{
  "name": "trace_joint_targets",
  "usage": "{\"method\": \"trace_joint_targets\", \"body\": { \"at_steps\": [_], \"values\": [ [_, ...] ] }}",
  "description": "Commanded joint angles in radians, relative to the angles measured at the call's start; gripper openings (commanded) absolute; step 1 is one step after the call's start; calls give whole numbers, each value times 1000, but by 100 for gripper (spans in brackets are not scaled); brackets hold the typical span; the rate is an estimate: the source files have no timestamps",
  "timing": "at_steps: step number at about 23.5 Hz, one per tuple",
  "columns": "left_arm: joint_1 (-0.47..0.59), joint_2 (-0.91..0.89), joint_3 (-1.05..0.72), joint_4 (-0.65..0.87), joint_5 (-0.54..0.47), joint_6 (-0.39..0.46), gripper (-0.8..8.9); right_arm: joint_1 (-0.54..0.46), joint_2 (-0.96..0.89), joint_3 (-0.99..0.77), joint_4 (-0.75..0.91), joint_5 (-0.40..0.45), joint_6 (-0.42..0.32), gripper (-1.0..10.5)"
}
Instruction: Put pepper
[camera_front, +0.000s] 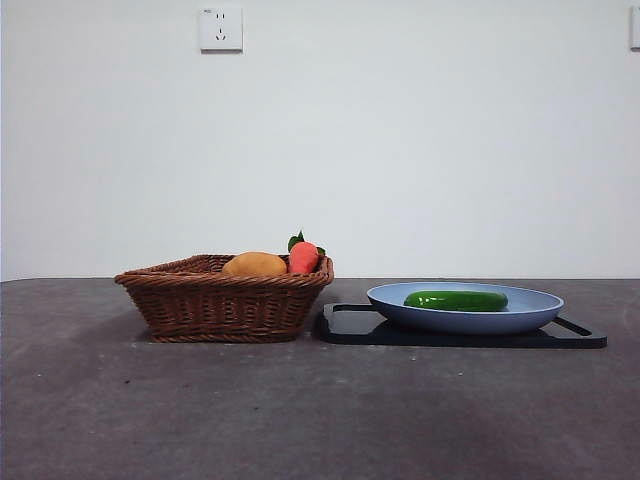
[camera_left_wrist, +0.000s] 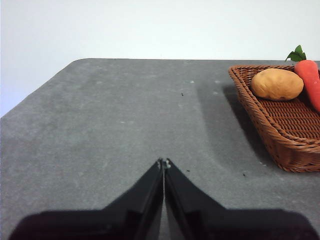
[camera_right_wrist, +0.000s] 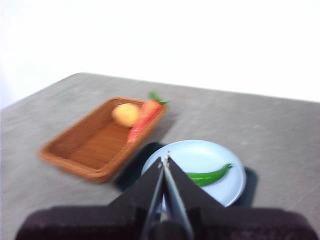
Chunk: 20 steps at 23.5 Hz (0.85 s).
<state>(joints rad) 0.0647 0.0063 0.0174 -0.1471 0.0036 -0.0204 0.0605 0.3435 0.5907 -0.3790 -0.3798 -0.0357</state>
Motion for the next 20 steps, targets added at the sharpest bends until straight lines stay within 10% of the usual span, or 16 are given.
{"method": "trace_joint_targets", "body": {
  "at_steps": [1, 20],
  "values": [
    [3, -3, -11, 11, 2, -6, 8, 2, -80, -146, 150, 35, 55, 11],
    [3, -3, -11, 12, 2, -6, 8, 15, -344, -554, 226, 183, 100, 11]
  ]
}}
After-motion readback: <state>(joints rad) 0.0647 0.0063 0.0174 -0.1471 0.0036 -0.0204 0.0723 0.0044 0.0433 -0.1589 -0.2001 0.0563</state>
